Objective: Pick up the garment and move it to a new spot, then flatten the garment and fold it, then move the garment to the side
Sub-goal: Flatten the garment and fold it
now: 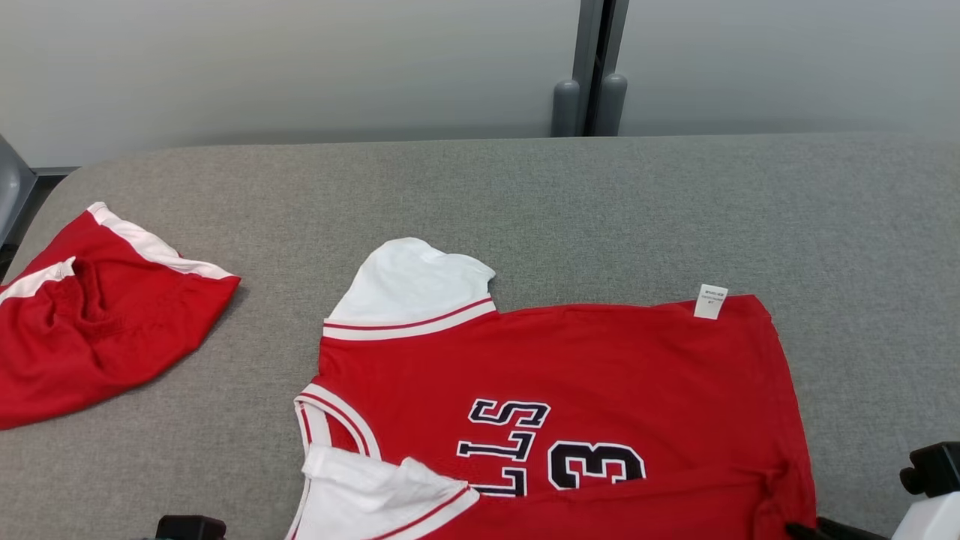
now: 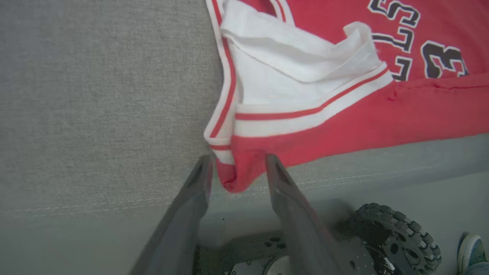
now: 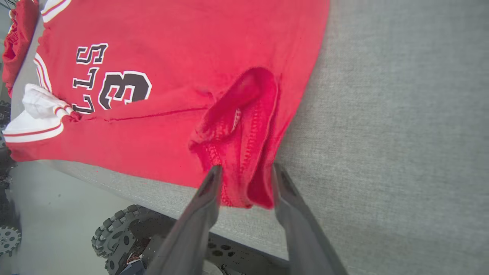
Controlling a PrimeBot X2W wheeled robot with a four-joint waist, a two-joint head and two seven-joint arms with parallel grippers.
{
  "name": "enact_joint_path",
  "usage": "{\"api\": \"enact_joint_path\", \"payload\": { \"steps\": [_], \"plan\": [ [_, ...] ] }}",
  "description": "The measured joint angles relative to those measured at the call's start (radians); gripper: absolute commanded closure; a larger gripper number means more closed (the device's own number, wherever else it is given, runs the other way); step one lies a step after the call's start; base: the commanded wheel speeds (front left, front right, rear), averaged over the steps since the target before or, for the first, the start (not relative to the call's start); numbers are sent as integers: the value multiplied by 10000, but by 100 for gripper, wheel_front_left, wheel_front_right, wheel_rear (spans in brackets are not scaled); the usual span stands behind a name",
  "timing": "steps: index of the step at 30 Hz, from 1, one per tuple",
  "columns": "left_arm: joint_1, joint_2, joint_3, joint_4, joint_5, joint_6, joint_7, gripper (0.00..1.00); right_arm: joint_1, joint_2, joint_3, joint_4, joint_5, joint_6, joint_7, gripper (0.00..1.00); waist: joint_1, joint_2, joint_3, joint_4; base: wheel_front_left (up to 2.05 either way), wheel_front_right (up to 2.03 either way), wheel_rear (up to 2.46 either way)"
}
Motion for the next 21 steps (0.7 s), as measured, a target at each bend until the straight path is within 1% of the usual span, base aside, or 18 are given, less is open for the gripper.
{"api": "enact_joint_path", "payload": {
  "steps": [6,9,11,14,16,17,19,21],
  "plan": [
    [-76,113,58,-21,100,12,-23,0,399,585,-1118,-399,-786,2,690,0,0,0,56,-113,0,0,0],
    [-257,192,184,-134,295,13,-232,0,579,924,-1693,-773,-1198,2,963,0,0,0,55,-159,0,0,0],
    [-429,173,303,-224,391,10,-414,0,650,1166,-2265,-1135,-1423,2,993,0,0,0,62,-174,0,0,0],
    [-760,309,393,-238,631,6,-454,0,659,1333,-3112,-1806,-1977,0,984,0,0,0,94,-251,0,0,0],
    [-1142,385,529,-234,903,-12,-516,0,550,1549,-3515,-2274,-2288,0,976,0,0,0,173,-322,0,0,0],
    [-1142,385,529,-234,903,-12,-516,0,550,1549,-3515,-2274,-2288,0,976,0,0,0,173,-322,0,0,0],
    [-1642,407,692,-211,1106,-67,-683,0,351,1774,-3893,-2523,-2692,0,886,0,0,0,288,-381,0,0,0],
    [-2183,382,848,-100,1308,-224,-773,0,16,1962,-4217,-2638,-3143,-2,700,0,0,0,438,-433,0,0,0]
  ]
}}
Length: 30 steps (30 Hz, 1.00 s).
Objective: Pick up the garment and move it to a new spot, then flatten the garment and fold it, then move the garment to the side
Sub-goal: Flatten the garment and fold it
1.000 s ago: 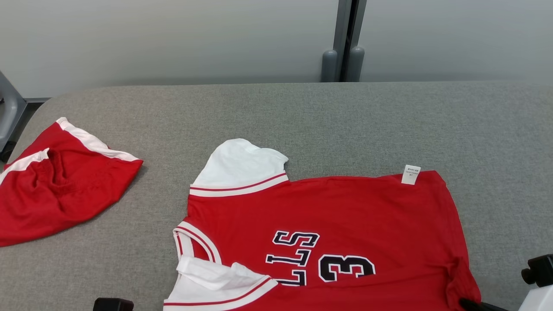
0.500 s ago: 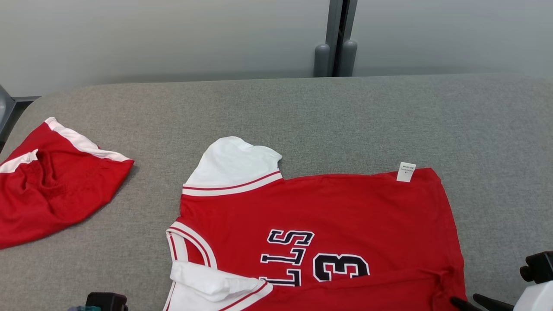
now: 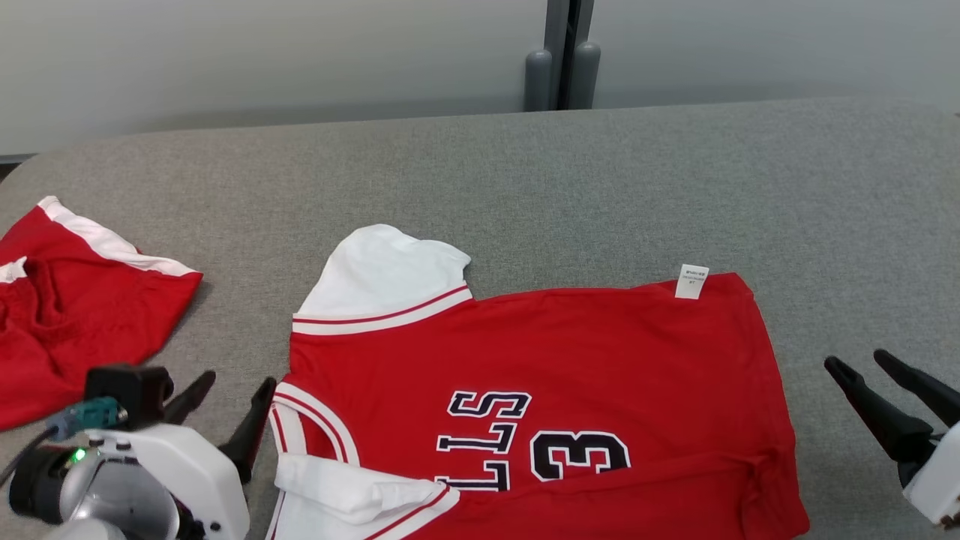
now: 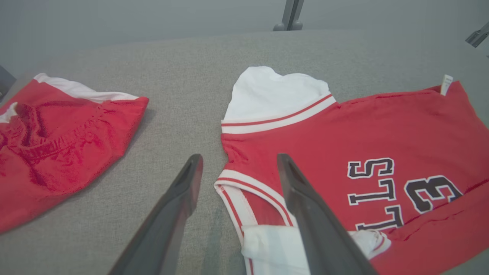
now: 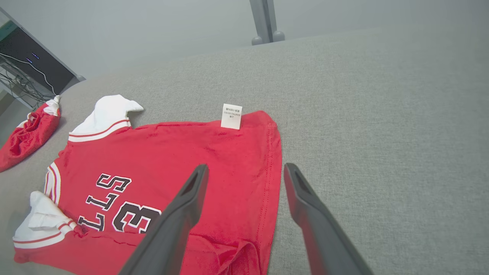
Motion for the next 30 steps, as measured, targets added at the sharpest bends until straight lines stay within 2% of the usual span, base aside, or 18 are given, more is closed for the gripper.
{"api": "enact_joint_path", "payload": {
  "steps": [6,12,19,30],
  "plan": [
    [-1606,-309,207,899,115,-884,77,0,-1406,648,209,416,-725,0,-364,0,0,0,559,-193,0,0,0],
    [-3269,-673,107,2182,-25,-2048,754,0,-2827,842,729,1804,-825,0,-612,0,0,0,1236,-404,0,0,0],
    [-5125,-1198,-132,3812,-247,-3319,1643,0,-4184,903,1298,3304,-481,2,-809,0,0,0,1963,-603,0,0,0],
    [-7857,-1860,-537,6577,-395,-4932,3206,0,-5921,767,2688,4314,550,2,-974,0,0,0,3055,-905,0,0,0]
  ]
}}
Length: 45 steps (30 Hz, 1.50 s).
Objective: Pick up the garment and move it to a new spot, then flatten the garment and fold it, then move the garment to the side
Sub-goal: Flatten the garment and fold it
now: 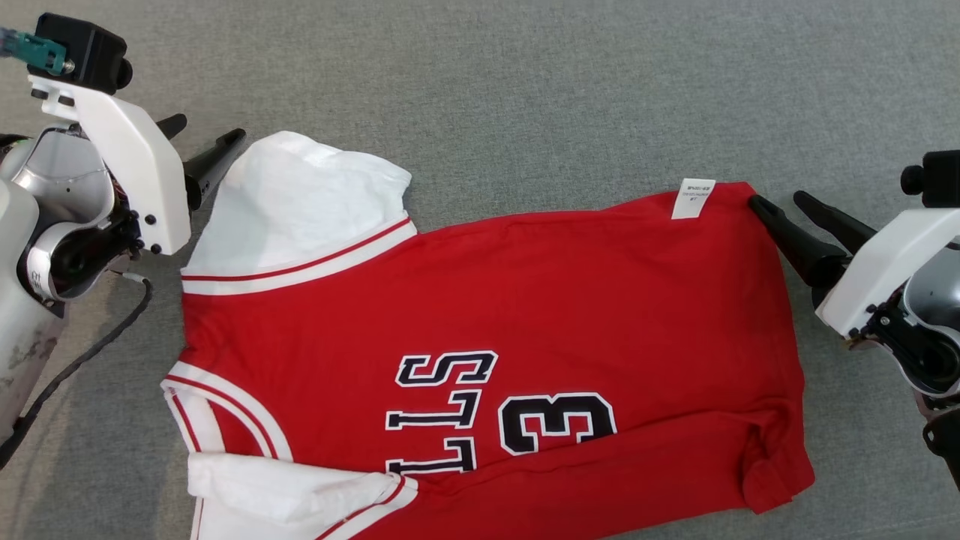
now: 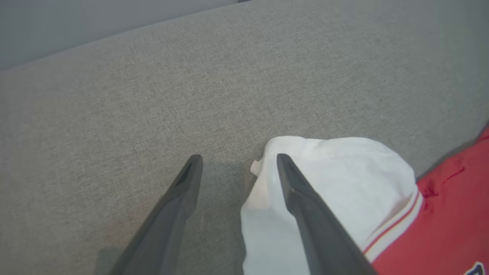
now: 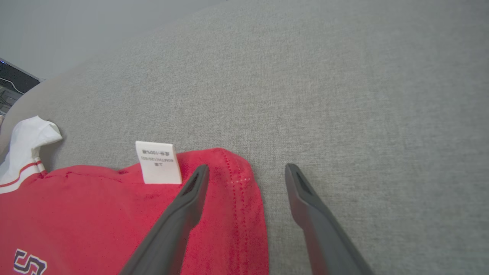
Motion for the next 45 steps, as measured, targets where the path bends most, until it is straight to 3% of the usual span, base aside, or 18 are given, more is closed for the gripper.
{"api": "enact_joint_path", "payload": {
  "steps": [5,14,15,16,18,19,20,21,22,23,25,26,45],
  "plan": [
    [-588,-242,-286,957,-105,-481,767,0,-518,4,692,378,295,0,-151,0,0,0,313,-274,0,0,0],
    [-1033,-566,-451,1910,-506,-861,1446,0,-1092,-12,1728,826,897,0,-533,0,0,0,508,-497,0,0,0],
    [-1041,-608,-456,1929,-568,-882,1476,0,-1148,-40,1837,865,963,0,-571,3,0,0,505,-498,0,0,0],
    [-1062,-658,-462,1946,-577,-894,1473,0,-1191,-65,1933,890,1014,0,-619,16,0,0,500,-497,0,0,0],
    [-1111,-732,-491,1977,-706,-966,1588,0,-1244,-79,2109,966,1141,0,-765,34,0,0,476,-489,0,0,0],
    [-1119,-757,-514,1977,-777,-978,1649,0,-1287,-98,2207,1030,1200,0,-811,49,0,0,458,-481,0,0,0],
    [-1121,-773,-539,1975,-836,-982,1732,0,-1331,-117,2291,1095,1241,0,-871,53,0,0,440,-471,0,0,0],
    [-1121,-771,-575,1971,-880,-1012,1822,5,-1356,-138,2353,1158,1281,0,-947,58,0,0,421,-460,0,0,0],
    [-1121,-771,-604,1960,-917,-1020,1893,19,-1367,-161,2435,1200,1327,0,-989,60,0,0,402,-448,0,0,0],
    [-1121,-767,-621,1948,-928,-1024,1931,33,-1382,-184,2529,1237,1367,0,-1057,75,0,0,384,-436,0,0,0],
    [-1122,-752,-673,1929,-913,-1028,1939,64,-1427,-211,2679,1290,1478,0,-1154,89,0,0,352,-414,0,0,0],
    [-1122,-742,-685,1927,-892,-1045,1864,98,-1459,-219,2765,1312,1528,0,-1208,100,0,0,336,-409,0,0,0],
    [-718,-706,-681,1760,-1453,-1099,1490,100,-1629,-771,3793,1735,2451,0,-2366,100,0,0,-550,-213,0,0,0]
  ]
}}
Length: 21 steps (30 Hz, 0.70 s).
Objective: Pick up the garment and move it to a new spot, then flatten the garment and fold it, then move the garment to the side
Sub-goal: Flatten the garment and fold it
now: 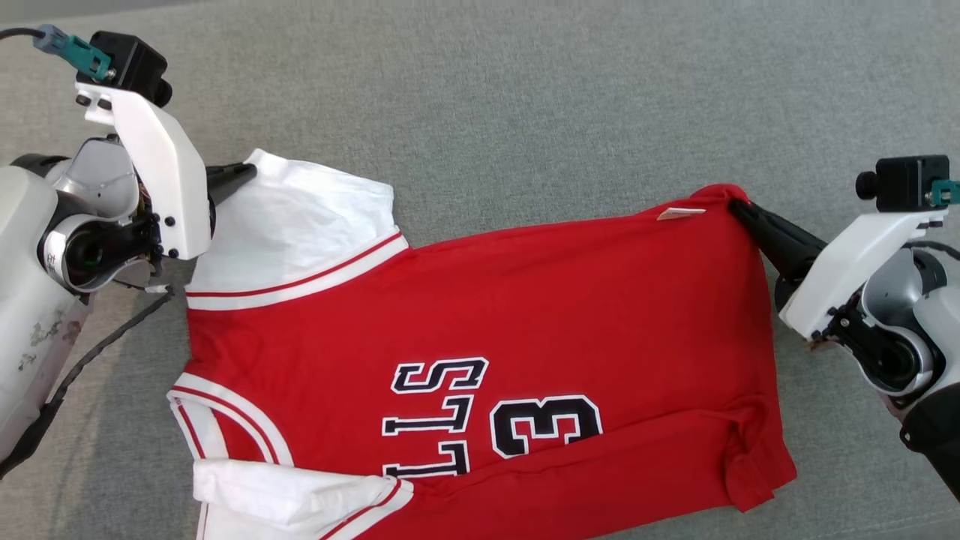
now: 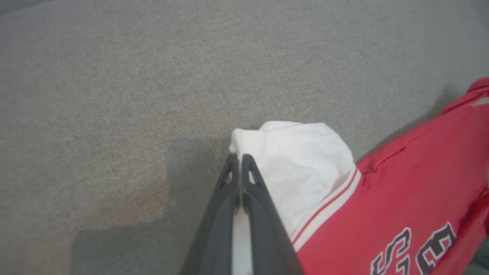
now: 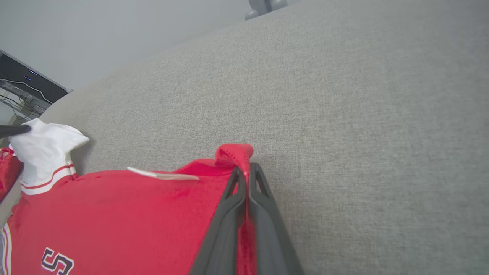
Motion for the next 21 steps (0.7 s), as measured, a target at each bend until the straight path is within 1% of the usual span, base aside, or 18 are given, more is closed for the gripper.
{"api": "enact_joint_path", "payload": {
  "steps": [2,9,10,13,17,21],
  "plan": [
    [88,36,15,-86,-82,0,33,100,77,-46,48,0,65,0,-40,100,0,0,-92,22,0,0,0],
    [1098,675,127,-1208,-1304,0,903,100,713,-514,318,-10,596,0,-144,100,0,0,-941,277,0,0,0],
    [1098,675,127,-1208,-1304,0,903,100,713,-514,318,-10,596,0,-144,100,0,0,-941,277,0,0,0],
    [1510,1066,205,-1841,-1735,-6,1241,100,898,-671,403,-23,784,0,-113,100,0,0,-1291,389,0,0,0],
    [2055,1544,261,-2782,-2311,65,1755,100,1131,-926,663,-140,1034,0,245,100,0,0,-1722,545,0,0,0],
    [2616,1985,201,-3781,-2809,397,2343,100,1310,-1197,880,-320,1570,0,943,100,0,0,-2074,701,0,0,0]
  ]
}}
